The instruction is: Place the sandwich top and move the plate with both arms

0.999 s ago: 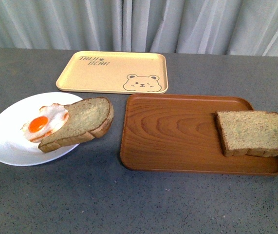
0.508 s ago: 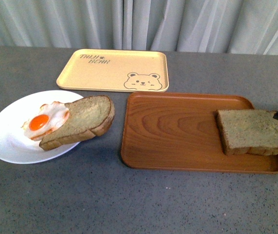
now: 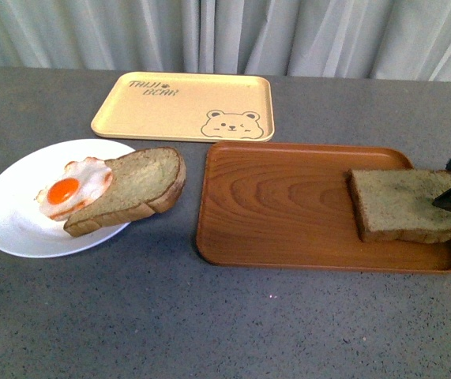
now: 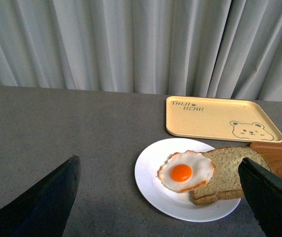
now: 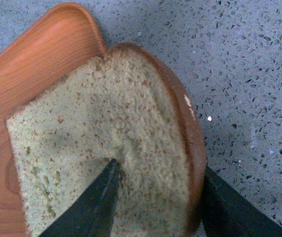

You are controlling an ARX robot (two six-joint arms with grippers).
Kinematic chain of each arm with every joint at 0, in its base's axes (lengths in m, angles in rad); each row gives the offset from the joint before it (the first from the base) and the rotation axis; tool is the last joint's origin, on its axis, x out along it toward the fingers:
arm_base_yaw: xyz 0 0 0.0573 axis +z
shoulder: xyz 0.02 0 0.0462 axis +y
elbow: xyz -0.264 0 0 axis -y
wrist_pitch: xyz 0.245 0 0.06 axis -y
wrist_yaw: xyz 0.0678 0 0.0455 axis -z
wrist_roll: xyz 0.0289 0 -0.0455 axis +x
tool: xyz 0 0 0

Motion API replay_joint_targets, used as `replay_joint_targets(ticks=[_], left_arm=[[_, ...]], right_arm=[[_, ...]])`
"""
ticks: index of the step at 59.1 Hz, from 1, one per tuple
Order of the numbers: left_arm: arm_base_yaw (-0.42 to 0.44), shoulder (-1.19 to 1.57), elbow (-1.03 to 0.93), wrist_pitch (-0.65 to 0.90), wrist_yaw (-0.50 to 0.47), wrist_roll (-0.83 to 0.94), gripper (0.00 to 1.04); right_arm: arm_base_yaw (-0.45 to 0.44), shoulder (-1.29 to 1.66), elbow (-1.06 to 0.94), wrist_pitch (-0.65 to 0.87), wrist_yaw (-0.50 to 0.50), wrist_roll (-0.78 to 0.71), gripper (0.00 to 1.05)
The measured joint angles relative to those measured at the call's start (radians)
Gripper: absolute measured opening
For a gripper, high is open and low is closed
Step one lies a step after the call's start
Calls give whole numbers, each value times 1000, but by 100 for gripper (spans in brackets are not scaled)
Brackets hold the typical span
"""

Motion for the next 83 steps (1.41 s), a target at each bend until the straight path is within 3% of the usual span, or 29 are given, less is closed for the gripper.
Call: replay_joint_targets(ticks=[12,16,20,38,50,64,80,83], left_arm=[[0,0,0,0,0,0,96],[0,0,0,0,0,0,96],[0,0,0,0,0,0,96],[0,0,0,0,0,0,96],[0,0,0,0,0,0,96],[0,0,0,0,0,0,96],[0,0,0,0,0,0,96],[0,0,0,0,0,0,96]], right_arm=[[31,-104,2,-31,-29,34,7],[53,-143,12,-41,-31,50,3],[94,-179,40,-55,-29,66,3],[457,-42,459,-99,14,136,3],[614,139,711,-152,40,175,3],[722,313,803,-198,35,274,3],[742,290,656,-181,57,286,3],[742,275,625,-179,56,285,10]])
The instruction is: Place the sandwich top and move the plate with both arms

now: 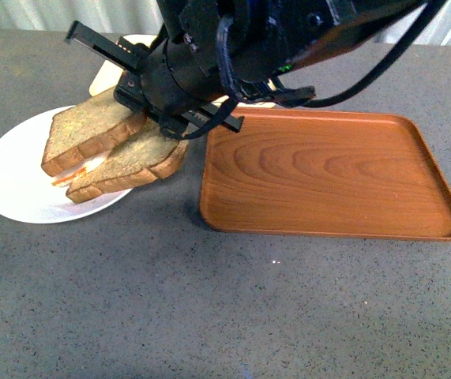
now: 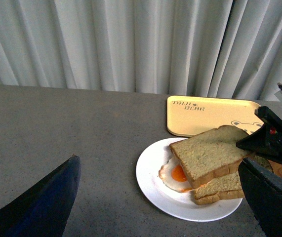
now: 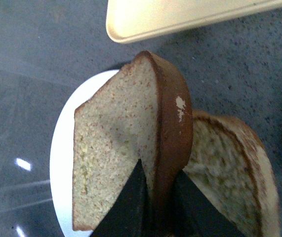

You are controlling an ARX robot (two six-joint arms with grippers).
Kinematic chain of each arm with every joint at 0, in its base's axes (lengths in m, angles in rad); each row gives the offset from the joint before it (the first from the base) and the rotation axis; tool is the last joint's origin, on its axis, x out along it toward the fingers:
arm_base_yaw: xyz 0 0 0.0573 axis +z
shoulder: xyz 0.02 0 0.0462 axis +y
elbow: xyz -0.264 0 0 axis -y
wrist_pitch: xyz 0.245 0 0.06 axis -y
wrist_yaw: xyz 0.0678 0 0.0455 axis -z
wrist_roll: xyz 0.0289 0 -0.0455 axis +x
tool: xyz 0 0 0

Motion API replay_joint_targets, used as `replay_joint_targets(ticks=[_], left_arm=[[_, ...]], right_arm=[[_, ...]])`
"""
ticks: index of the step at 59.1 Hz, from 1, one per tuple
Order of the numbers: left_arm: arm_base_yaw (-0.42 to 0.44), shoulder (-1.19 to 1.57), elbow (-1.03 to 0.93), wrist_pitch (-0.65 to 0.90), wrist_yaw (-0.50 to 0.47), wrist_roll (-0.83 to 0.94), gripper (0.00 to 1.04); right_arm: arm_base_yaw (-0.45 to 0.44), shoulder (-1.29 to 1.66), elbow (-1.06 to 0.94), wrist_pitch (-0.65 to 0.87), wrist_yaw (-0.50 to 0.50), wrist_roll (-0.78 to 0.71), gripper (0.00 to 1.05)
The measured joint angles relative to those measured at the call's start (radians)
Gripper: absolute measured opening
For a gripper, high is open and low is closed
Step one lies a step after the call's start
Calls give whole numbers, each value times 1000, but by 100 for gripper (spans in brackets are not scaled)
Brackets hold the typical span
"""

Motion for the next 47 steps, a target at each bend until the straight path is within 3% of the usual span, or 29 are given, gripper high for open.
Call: replay_joint_targets(ticks=[17,30,35,37,42,47], left_arm=[[0,0,0,0,0,0,96],[0,0,0,0,0,0,96],[0,0,0,0,1,0,96],[0,0,0,0,0,0,96],[0,0,0,0,0,0,96],[0,0,0,0,-2,0,96]], right_arm=[[-6,-115,-129,68,27,-50,58],[-63,-287,-243,162,92,-114,95],[-93,-369,-397,456,390,-339,83],[-113,-413,-472,546,456,-427,78],[-188,-562,-661,682,488,-611,64],[-250,-694,-798,729,463,-698,50]])
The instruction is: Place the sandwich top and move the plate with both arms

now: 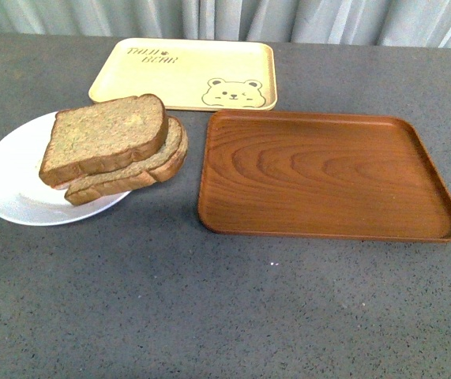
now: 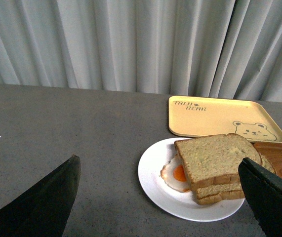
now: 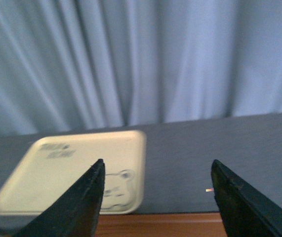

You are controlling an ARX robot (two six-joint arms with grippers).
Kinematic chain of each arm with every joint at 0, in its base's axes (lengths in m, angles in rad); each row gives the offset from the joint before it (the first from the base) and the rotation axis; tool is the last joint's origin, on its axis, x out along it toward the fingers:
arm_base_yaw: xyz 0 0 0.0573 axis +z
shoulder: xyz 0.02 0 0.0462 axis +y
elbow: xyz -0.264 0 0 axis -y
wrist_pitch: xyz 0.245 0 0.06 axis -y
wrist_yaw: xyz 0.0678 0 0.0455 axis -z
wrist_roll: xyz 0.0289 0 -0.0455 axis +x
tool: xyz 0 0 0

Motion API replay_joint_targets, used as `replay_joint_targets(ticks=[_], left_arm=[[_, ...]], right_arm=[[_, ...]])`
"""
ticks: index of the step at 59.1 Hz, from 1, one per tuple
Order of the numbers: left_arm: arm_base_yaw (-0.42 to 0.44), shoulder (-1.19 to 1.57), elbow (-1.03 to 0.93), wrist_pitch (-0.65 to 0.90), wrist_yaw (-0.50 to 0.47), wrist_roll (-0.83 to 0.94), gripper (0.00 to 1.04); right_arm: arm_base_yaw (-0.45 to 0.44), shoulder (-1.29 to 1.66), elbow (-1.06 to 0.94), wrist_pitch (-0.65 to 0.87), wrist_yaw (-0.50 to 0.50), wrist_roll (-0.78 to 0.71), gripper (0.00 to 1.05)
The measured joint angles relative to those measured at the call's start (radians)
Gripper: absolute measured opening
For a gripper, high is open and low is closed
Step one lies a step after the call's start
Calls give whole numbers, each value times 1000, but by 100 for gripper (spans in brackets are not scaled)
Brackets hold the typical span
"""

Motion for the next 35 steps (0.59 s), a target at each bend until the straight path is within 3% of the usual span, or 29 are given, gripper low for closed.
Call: replay_joint_targets(ticks=[17,35], left_arm=[[0,0,0,0,2,0,96],[0,0,0,0,2,0,96]], right_arm=[[-125,-217,-291,18,-146,-79,1],[-234,-446,-452,-47,-247,-85,2]])
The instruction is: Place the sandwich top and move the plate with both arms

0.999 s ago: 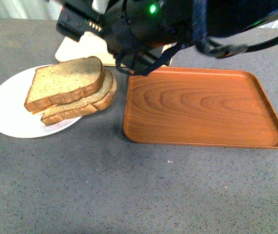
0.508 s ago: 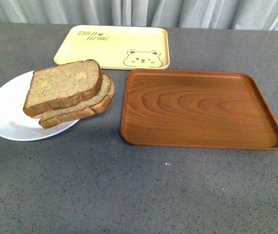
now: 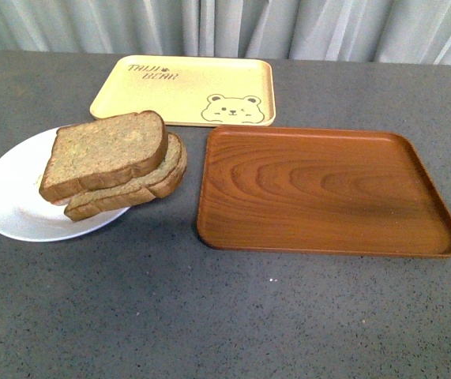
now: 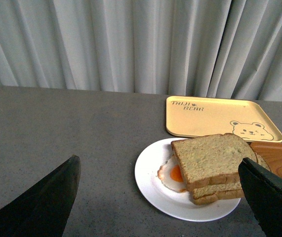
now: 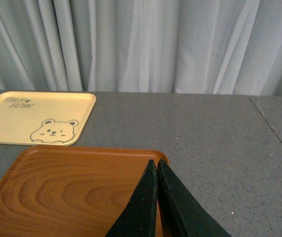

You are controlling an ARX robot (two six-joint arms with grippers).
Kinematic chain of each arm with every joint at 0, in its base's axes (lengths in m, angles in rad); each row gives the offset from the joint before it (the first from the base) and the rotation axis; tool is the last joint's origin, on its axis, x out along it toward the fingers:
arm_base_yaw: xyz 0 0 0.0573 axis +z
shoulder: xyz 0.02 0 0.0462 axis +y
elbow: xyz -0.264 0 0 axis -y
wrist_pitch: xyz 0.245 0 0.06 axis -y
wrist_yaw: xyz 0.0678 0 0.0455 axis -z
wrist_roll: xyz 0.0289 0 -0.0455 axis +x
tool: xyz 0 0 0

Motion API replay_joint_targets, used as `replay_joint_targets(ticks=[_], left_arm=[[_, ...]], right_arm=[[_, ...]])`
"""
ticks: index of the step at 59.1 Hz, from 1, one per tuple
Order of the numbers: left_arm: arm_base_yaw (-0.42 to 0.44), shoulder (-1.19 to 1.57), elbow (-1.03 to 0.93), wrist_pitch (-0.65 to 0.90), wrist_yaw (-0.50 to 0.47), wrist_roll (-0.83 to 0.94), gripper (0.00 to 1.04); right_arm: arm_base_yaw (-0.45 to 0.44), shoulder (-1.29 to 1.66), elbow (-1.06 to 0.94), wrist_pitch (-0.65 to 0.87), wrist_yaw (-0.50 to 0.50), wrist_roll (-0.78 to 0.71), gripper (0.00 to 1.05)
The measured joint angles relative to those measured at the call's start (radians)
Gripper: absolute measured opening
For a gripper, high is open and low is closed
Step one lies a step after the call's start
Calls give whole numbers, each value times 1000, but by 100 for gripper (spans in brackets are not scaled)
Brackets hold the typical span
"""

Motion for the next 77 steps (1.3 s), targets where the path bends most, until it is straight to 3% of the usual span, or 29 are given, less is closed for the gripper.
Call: replay_joint_targets(ticks=[15,20,23,27,48,77], left_arm=[[0,0,0,0,0,0,96],[0,0,0,0,0,0,96],[0,0,0,0,0,0,96],[0,0,0,0,0,0,96],[0,0,0,0,0,0,96],[0,0,0,0,0,0,96]], right_arm=[[-56,-116,-95,-16,-55,0,2],[-71,-172,-117,-65,-68,0,2],[-115,-225,-124,-106,-137,-1,2],[-157,-308,-127,-174,-151,0,2],[-161,-584,-128,-425,-156,-1,2],[-161,-799,-128,-633,-156,-1,2]])
